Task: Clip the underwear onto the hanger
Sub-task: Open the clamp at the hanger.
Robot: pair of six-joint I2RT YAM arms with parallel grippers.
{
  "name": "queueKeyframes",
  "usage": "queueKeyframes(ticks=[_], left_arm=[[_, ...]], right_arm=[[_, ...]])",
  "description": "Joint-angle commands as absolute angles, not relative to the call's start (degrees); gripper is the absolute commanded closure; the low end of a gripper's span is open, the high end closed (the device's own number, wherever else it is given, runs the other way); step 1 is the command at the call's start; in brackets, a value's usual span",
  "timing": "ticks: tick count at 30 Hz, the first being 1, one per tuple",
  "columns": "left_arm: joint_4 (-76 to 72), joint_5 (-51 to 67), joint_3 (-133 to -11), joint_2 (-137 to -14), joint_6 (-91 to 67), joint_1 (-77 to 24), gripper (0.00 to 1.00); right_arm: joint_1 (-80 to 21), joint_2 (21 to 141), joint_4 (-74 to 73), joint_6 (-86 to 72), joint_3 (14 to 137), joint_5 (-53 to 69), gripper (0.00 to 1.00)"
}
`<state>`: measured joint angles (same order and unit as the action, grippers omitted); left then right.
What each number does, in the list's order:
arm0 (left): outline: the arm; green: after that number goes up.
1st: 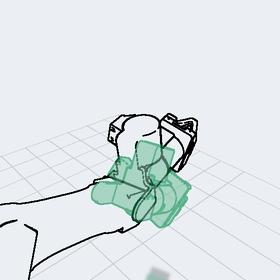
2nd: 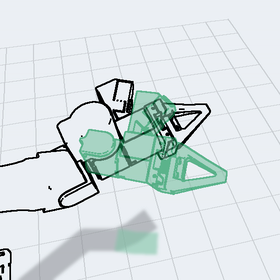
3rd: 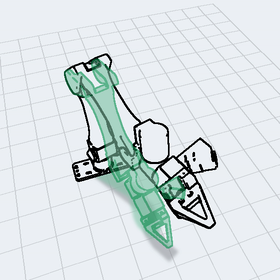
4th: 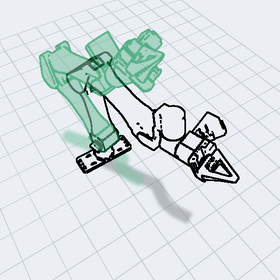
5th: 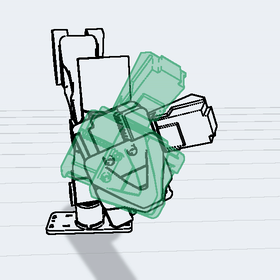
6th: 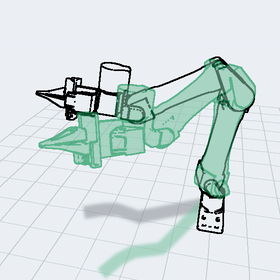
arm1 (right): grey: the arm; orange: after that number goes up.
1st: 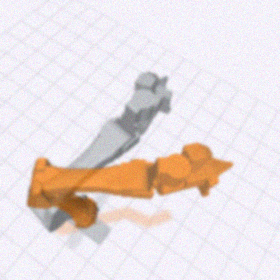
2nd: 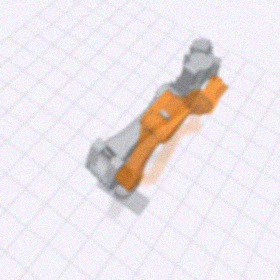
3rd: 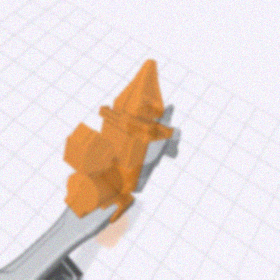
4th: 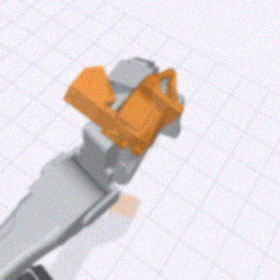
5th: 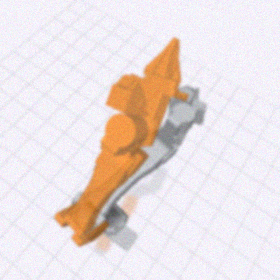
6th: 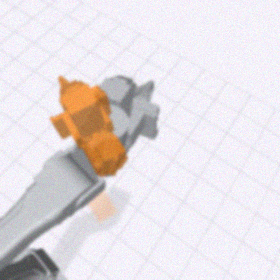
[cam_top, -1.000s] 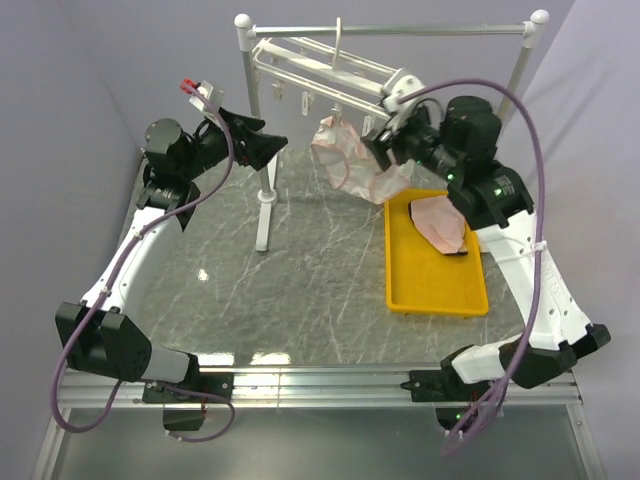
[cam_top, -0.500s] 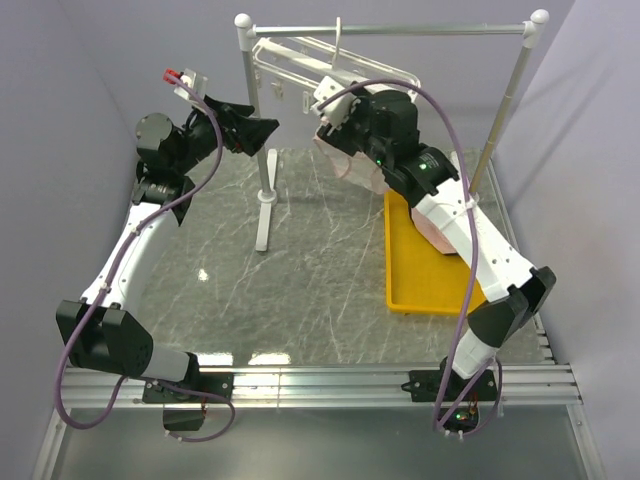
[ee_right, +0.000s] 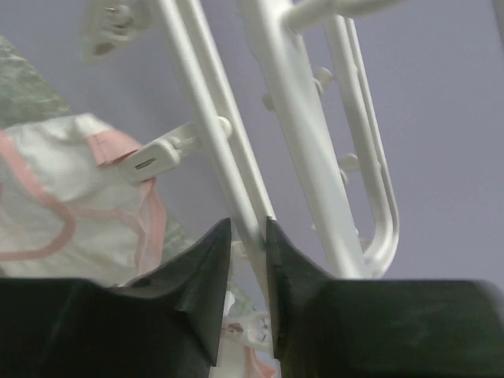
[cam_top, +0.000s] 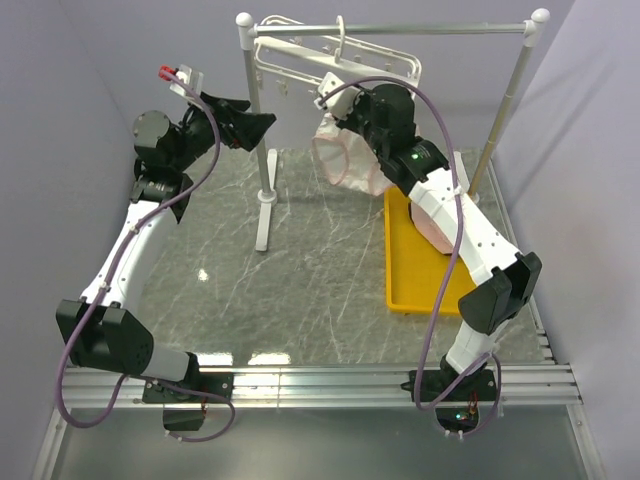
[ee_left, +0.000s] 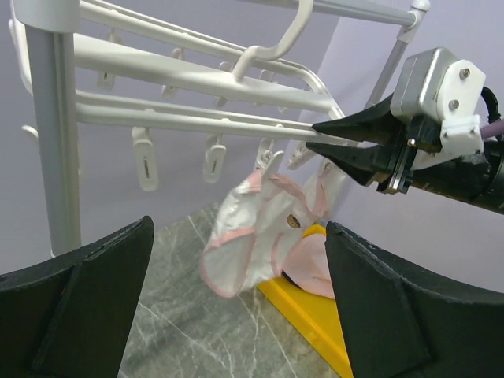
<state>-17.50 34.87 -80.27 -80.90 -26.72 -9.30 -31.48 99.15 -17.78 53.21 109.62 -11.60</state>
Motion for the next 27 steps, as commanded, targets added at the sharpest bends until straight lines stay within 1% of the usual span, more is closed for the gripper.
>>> queueKeyframes(ticks=[1, 2, 6, 10, 15, 19, 22, 24, 27], left_arm=[[-19.1, 33.7, -83.5, -82.0, -26.3, -9.0, 0.05], [-18.9, 33.7, -83.8, -82.3, -26.2, -8.9, 0.05], [-19.2, 31.8, -86.3, -84.5, -25.2, -8.9, 0.06], [-18.8, 29.1, -88.9, -88.2, -23.0, -8.9, 0.13], [-21.0, 29.3, -90.6, -90.8, -23.8, -8.9, 0.17], [-22.8, 32.3, -91.8, -91.8, -23.3, -8.9, 0.33], [-26.0, 38.7, -91.0, -92.3, -27.4, -8.6, 0.33], [-30.9, 42.3, -88.5, -91.7, -32.9, -8.5, 0.27], [-38.5, 45.9, -85.2, -91.1, -39.6, -8.3, 0.25]], right_arm=[[-29.5, 97.3, -13.5, 55.0, 110.3, -14.1, 0.7], [-29.3, 96.3, -12.6, 55.4, 109.2, -14.1, 0.85], [-28.3, 93.4, -9.2, 58.7, 104.9, -14.2, 0.92], [-25.3, 93.0, -8.4, 60.6, 104.0, -13.9, 0.94], [-22.2, 93.1, -8.4, 61.9, 105.3, -13.0, 0.96], [-20.3, 93.0, -7.7, 62.7, 106.1, -11.9, 0.97], [-19.9, 93.4, -7.1, 63.1, 107.0, -11.4, 0.97], [-19.6, 94.3, -6.5, 63.5, 108.3, -11.3, 0.96], [-19.2, 96.4, -6.9, 63.1, 110.4, -11.0, 0.96]])
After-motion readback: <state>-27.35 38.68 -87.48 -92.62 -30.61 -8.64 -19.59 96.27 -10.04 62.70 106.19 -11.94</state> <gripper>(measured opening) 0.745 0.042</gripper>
